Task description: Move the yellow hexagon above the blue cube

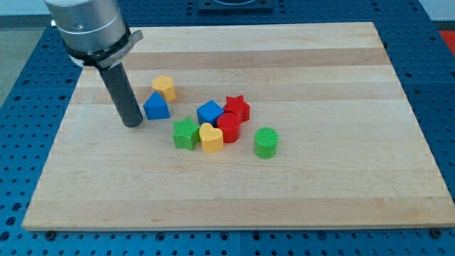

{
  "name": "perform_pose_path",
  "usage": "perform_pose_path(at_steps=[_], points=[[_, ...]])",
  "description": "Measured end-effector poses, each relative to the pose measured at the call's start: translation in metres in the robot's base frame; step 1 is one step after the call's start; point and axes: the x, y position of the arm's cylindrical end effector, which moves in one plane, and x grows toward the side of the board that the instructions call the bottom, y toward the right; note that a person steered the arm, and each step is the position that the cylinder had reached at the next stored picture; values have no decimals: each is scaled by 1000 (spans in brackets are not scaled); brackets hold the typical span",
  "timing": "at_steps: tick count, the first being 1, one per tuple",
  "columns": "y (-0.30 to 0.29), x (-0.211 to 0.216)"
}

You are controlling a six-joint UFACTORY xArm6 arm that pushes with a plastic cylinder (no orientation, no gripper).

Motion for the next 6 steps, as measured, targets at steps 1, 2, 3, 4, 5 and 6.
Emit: perform_pose_path(at_steps=[1,2,3,4,5,6], points=[[-54,-20],[-14,-38],[44,-10],[48,-10],[48,-10],[36,-10]])
